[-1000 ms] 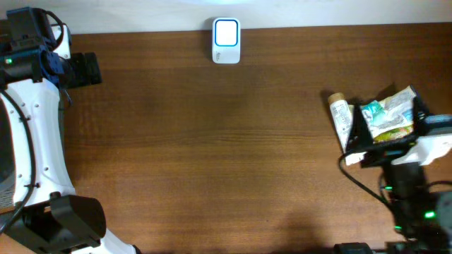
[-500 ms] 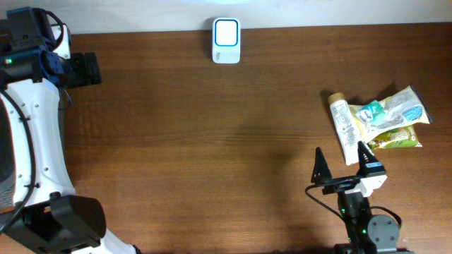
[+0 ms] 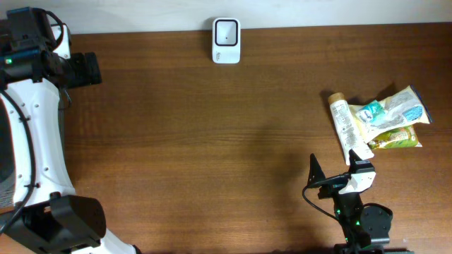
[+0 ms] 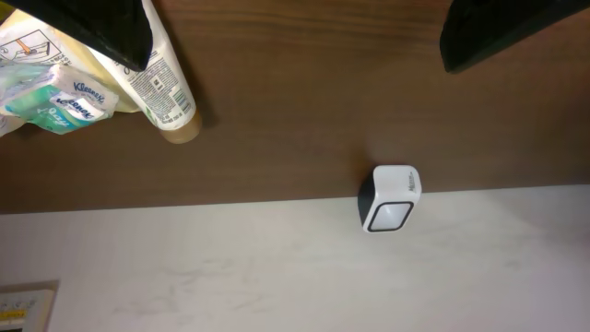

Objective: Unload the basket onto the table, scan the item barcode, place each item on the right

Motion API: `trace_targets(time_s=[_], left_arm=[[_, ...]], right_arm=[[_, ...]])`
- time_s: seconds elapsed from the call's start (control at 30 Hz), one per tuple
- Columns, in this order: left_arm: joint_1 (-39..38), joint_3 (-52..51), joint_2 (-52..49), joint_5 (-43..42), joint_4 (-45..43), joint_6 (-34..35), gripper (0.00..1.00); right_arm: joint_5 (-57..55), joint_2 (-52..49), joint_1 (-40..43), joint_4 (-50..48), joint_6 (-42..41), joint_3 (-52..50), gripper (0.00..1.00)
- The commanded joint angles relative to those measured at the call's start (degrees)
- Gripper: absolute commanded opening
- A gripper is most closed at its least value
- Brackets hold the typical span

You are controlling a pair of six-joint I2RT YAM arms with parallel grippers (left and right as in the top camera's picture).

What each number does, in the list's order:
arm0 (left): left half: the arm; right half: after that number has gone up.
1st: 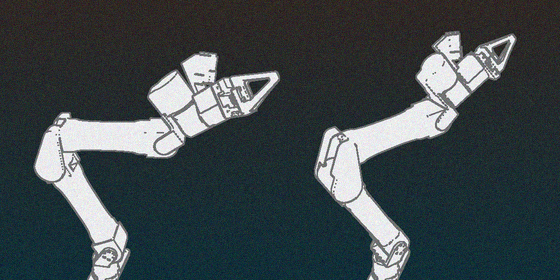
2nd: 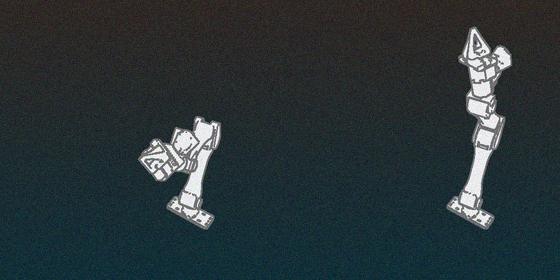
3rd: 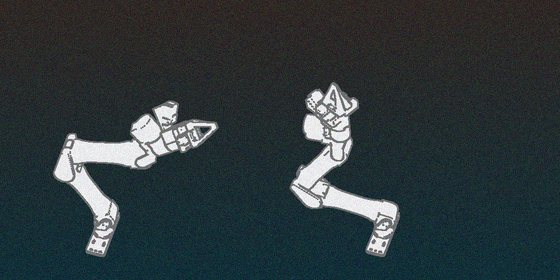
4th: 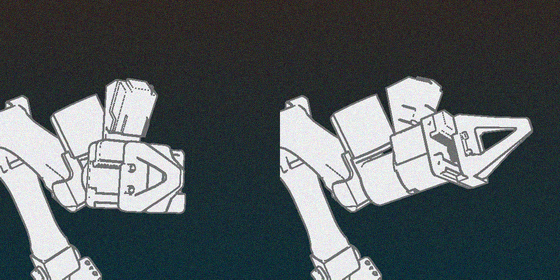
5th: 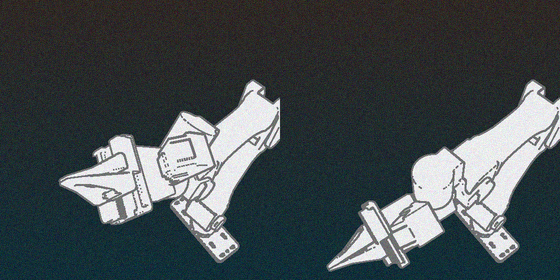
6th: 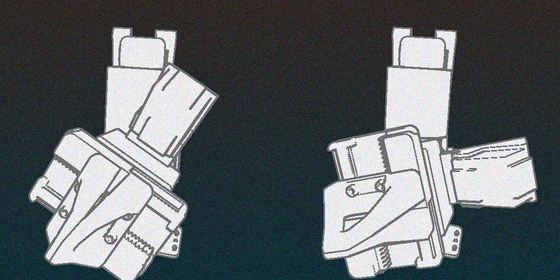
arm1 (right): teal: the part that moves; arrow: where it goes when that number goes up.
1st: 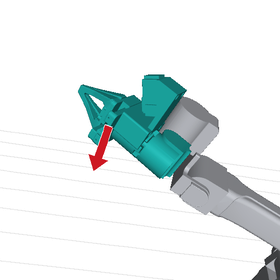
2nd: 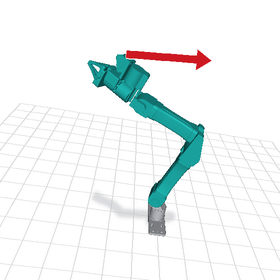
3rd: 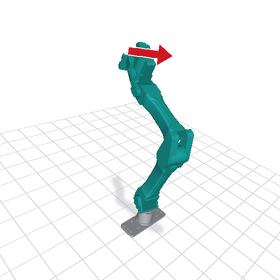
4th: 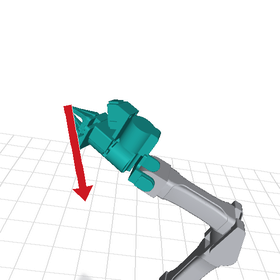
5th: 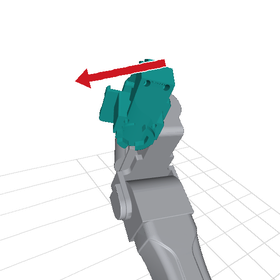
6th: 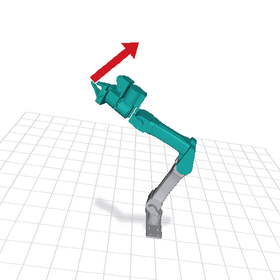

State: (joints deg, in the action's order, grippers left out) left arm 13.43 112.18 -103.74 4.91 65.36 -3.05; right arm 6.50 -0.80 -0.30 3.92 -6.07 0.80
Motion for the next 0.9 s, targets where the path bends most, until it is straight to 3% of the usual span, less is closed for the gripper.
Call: trace_targets(time_s=[0.0,0.6,0.77,0.87], left_arm=[[0.24,-0.07,-0.09,-0.17,-0.07,-0.7,0.99],[-0.35,-0.72,3.65,2.05,0.13,-0.72,0.99],[-2.75,-10.19,15.06,5.35,-2.47,-0.94,0.99],[-2.84,-28.81,27.02,-0.04,-19.21,-0.98,0.99]], right_arm=[[-0.76,0.59,0.26,0.17,-0.42,-0.48,0.99],[-0.76,0.59,0.26,0.17,-0.42,-0.48,0.99],[-0.76,0.59,0.26,0.17,-0.42,-0.48,0.99],[-0.76,0.59,0.26,0.17,-0.42,-0.48,0.99]])
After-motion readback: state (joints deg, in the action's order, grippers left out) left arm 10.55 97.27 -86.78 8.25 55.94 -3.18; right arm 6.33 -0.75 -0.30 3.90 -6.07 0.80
